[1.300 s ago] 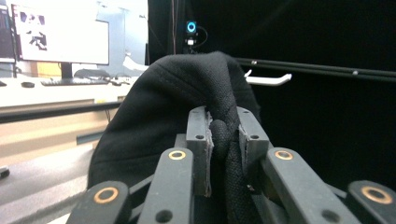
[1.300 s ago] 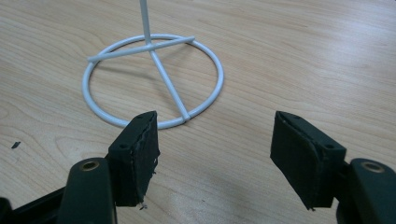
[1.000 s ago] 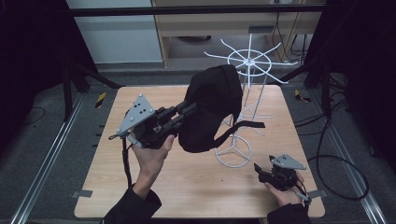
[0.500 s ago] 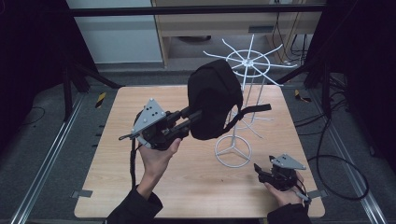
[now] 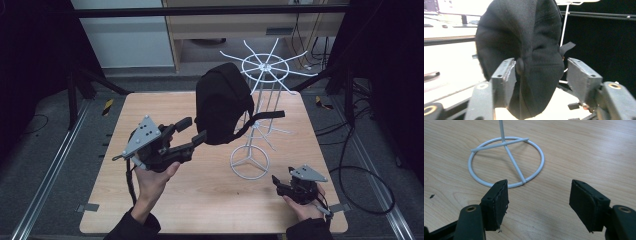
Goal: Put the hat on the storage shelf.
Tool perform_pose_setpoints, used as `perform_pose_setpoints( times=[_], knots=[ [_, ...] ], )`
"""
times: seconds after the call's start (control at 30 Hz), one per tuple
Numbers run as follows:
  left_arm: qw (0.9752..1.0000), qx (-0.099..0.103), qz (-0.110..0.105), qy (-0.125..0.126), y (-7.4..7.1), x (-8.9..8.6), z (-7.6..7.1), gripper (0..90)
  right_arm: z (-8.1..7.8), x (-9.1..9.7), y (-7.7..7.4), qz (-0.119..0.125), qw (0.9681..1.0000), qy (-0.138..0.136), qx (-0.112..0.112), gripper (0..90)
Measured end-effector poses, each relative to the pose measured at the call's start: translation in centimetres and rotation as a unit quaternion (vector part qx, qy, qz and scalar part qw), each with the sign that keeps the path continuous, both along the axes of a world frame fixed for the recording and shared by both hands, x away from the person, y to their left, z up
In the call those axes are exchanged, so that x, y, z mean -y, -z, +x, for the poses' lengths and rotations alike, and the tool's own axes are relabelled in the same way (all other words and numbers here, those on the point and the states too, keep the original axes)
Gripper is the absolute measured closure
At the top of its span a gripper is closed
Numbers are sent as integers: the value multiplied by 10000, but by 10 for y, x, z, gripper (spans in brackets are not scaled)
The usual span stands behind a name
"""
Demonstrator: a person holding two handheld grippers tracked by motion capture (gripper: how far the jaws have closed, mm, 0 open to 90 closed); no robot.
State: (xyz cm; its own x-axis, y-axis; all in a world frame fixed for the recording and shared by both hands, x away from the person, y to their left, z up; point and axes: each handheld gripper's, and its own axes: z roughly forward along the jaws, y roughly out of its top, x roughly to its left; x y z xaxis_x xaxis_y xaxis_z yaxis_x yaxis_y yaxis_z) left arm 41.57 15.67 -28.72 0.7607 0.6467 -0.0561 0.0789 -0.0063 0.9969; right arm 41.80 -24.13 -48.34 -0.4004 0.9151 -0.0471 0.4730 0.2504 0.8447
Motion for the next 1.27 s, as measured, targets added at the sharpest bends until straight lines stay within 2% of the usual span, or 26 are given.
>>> perform_pose_setpoints(
  times=[0.2, 0.3, 0.43, 0.57, 0.67, 0.83, 0.9, 1.0, 1.07, 1.2, 1.27],
  knots=[
    [9993, 24, 120, -355, 10, -25, -11, 280, 0, 0, 0, 1, 10000, 23, -2, 310],
    [9983, -62, 186, -549, 20, -39, -14, 249, 0, 1, 0, 9, 10000, 29, -5, 306],
    [9955, -306, 404, -796, 47, -58, -15, 232, 0, 1, 1, 19, 10000, 53, 5, 298],
    [9906, -656, 484, -1095, 80, -79, -9, 228, 0, 2, 1, 49, 10000, 80, 6, 282],
    [9844, -918, 624, -1368, 103, -93, -2, 229, 0, 2, 1, 60, 9999, 97, 8, 273],
    [9714, -1313, 933, -1747, 136, -112, 8, 228, 0, 3, 2, 53, 9999, 124, 17, 258],
    [9666, -1479, 955, -1863, 147, -119, 10, 225, 0, 3, 2, 37, 9999, 120, 27, 251],
    [9595, -1583, 1105, -2051, 159, -128, 11, 218, 1, 3, 2, 50, 9999, 130, 11, 237],
    [9535, -1632, 1280, -2185, 167, -134, 11, 216, 1, 3, 3, 34, 9999, 160, 3, 227],
    [9432, -1858, 1402, -2373, 180, -147, 16, 212, 1, 5, 3, 53, 9998, 211, -27, 210],
    [9394, -1941, 1413, -2446, 183, -152, 18, 207, 2, 5, 3, 49, 9997, 228, -32, 202]
  ],
)
